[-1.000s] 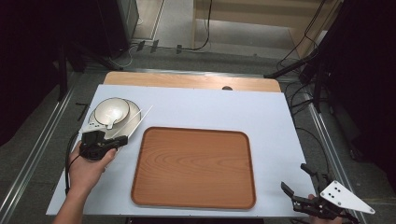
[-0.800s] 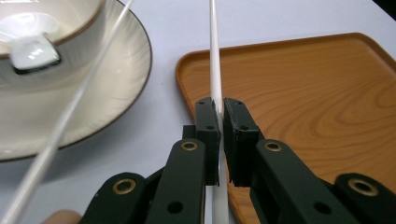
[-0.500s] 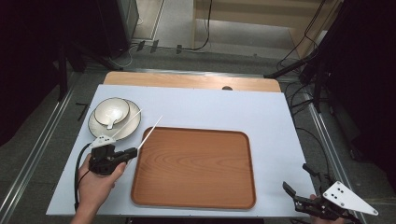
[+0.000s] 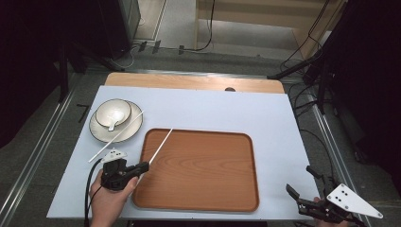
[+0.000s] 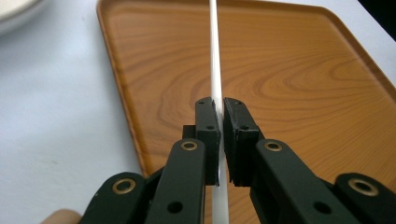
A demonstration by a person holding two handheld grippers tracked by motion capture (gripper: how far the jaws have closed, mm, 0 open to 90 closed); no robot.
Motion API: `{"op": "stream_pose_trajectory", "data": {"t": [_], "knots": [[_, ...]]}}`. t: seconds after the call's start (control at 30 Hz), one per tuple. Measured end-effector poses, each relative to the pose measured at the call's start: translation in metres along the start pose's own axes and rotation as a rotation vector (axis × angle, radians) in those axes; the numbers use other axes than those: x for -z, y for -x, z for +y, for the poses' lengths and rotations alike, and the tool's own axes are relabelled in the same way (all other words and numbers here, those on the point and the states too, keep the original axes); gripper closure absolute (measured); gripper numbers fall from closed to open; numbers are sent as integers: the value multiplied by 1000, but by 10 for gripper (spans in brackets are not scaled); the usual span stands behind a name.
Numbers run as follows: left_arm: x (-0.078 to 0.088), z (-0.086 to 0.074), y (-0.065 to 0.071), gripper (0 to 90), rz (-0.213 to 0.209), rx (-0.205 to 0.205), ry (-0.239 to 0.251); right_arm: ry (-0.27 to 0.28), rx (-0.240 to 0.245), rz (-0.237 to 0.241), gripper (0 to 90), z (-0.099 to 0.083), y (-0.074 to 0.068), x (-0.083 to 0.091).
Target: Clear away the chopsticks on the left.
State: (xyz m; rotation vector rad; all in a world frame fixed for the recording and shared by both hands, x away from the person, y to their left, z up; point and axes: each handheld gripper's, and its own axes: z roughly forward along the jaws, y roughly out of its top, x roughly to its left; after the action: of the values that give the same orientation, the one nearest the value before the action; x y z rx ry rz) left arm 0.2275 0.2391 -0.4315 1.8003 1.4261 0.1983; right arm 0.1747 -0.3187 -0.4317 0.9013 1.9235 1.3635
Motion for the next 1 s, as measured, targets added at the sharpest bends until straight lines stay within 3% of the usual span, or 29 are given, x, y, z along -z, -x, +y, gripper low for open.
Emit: {"op": "stream_pose_trajectory", "data": {"t": [0.33, 0.67, 0.83, 1.0], "knots": [[-20, -9, 0, 852, 52, 59, -7, -4, 3, 3, 132, -1, 0, -1], [-29, -16, -1, 837, 79, 45, -9, -11, 3, 0, 132, -1, 0, -1], [-28, -17, -1, 730, 77, 42, 0, -14, 6, 2, 132, -1, -1, -1], [-22, -14, 0, 804, 64, 15, 34, -17, 5, 1, 132, -1, -2, -1]]}}
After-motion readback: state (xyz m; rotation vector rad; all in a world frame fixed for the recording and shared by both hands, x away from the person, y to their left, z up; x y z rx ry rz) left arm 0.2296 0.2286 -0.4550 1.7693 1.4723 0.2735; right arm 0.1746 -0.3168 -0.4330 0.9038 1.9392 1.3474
